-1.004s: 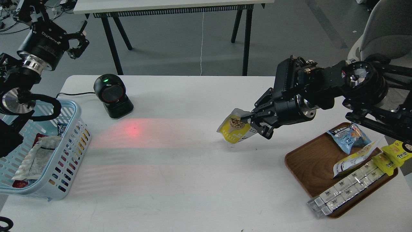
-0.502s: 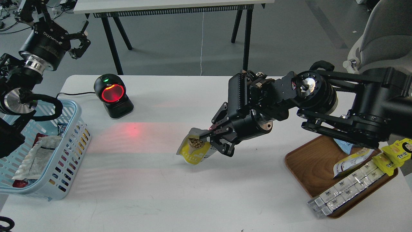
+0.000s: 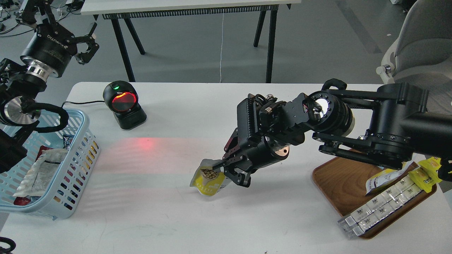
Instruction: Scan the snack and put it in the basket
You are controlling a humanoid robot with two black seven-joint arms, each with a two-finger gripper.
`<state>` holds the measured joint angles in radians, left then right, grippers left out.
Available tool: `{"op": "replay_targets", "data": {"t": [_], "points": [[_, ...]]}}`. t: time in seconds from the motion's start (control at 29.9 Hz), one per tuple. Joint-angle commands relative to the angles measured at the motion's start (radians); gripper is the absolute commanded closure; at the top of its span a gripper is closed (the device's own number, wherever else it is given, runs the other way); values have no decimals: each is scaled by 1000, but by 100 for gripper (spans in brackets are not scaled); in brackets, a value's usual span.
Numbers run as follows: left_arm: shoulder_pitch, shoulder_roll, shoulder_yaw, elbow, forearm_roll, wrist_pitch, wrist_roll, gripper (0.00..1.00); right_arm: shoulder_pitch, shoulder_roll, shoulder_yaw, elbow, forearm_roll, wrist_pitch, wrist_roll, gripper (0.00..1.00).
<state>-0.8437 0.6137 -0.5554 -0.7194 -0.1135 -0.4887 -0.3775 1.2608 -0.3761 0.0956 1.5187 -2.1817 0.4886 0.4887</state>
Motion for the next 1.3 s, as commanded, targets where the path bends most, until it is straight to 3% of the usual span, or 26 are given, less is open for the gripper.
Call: {"op": "replay_targets", "data": {"t": [0.0, 0.2, 0.3, 0.37, 0.4, 0.43, 0.74, 0.9, 1.27], "points": [[2, 0, 0, 0, 0, 0, 0, 0, -1, -1, -10, 0, 0, 0, 0, 94], [2, -2, 0, 0, 0, 0, 0, 0, -3, -1, -10, -5, 0, 0, 0, 77], [2, -2, 0, 0, 0, 0, 0, 0, -6, -4, -5, -5, 0, 0, 0, 62], [2, -2, 0, 0, 0, 0, 0, 0, -6, -6, 6, -5, 0, 0, 0, 40], [2, -2, 0, 0, 2, 0, 0, 0, -6, -6, 12, -5, 0, 0, 0, 16], [2, -2, 0, 0, 0, 0, 0, 0, -7, -6, 18, -5, 0, 0, 0, 0], [2, -2, 2, 0, 0, 0, 0, 0, -3, -3, 119, -17, 25, 0, 0, 1], [0, -2, 2, 0, 2, 0, 2, 0, 12, -12, 297, -171, 141, 0, 0, 1], [-5, -20, -6, 0, 0, 0, 2, 0, 5, -78, 601, -501, 650, 0, 0, 1]]}}
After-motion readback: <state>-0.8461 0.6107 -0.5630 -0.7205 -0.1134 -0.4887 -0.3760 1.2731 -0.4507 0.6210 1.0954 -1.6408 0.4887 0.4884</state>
